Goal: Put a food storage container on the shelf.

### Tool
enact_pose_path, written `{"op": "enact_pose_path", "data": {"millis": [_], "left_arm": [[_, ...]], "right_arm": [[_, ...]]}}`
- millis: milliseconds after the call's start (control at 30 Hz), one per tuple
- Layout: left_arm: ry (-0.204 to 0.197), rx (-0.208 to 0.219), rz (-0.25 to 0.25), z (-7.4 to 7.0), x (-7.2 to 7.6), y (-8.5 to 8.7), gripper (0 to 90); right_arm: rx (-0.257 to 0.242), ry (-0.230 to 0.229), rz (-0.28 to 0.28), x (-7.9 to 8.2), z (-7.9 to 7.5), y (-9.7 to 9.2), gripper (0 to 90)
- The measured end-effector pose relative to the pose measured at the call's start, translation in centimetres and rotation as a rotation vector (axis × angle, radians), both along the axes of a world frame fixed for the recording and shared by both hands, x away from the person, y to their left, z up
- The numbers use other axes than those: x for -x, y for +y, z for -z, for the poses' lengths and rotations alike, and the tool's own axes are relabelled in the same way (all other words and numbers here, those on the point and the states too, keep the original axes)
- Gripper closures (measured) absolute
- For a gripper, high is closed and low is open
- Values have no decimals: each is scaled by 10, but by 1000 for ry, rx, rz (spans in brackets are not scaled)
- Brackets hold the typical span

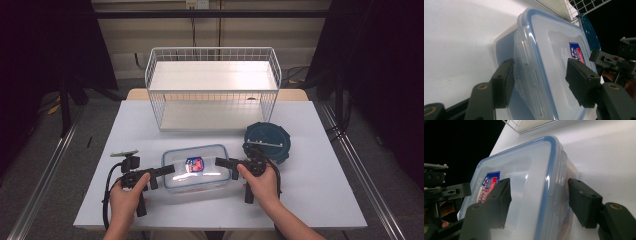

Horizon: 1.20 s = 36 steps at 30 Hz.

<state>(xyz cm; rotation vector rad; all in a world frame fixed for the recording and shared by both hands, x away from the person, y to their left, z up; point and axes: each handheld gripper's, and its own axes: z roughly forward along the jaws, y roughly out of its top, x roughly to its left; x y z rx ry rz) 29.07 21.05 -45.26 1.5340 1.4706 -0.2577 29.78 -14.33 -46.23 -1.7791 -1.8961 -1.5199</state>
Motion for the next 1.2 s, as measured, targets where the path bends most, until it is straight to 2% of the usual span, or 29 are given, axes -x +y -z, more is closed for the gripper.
{"op": "enact_pose_path", "data": {"millis": [100, 200, 300, 333, 367, 433, 467, 500, 533, 667, 767, 833, 933, 1067, 1200], "left_arm": [[3, 11, -11, 1, 0, 1, 422], [3, 34, -28, 1, 2, 2, 447], [6, 46, -28, 0, 2, 3, 471], [-17, 67, -43, -1, 3, 2, 483], [-17, 67, -43, -1, 3, 2, 490], [-41, 81, -52, -2, 3, 0, 495], [-51, 99, -64, -2, 3, -3, 496], [-51, 99, -64, -2, 3, -3, 499], [-71, 119, -73, -4, 3, -5, 501], [-99, 140, -72, -9, 3, -7, 520], [-136, 133, -77, -15, 3, -9, 520], [-135, 142, -79, -17, 3, -10, 520], [-156, 153, -95, -20, 4, -11, 521], [-198, 161, -116, -27, 4, -12, 521], [-223, 161, -116, -34, 2, -13, 521]], "right_arm": [[-5, 5, 13, 0, 0, -1, 384], [-44, 13, 49, 2, 1, -3, 421], [-56, 3, 62, 3, 1, -5, 434], [-70, -9, 79, 3, 1, -7, 453], [-70, -9, 79, 3, 1, -7, 453], [-101, -13, 97, 2, -1, -11, 467], [-125, -34, 121, 2, -4, -15, 478], [-125, -34, 121, 2, -4, -15, 478], [-137, -43, 138, 2, -7, -18, 486], [-177, -70, 163, 2, -12, -24, 500], [-190, -78, 168, 3, -16, -26, 501], [-196, -83, 172, 3, -16, -27, 502], [-220, -99, 187, 3, -20, -28, 521], [-226, -111, 192, 1, -28, -28, 523], [-232, -130, 194, 0, -35, -29, 523]]}}
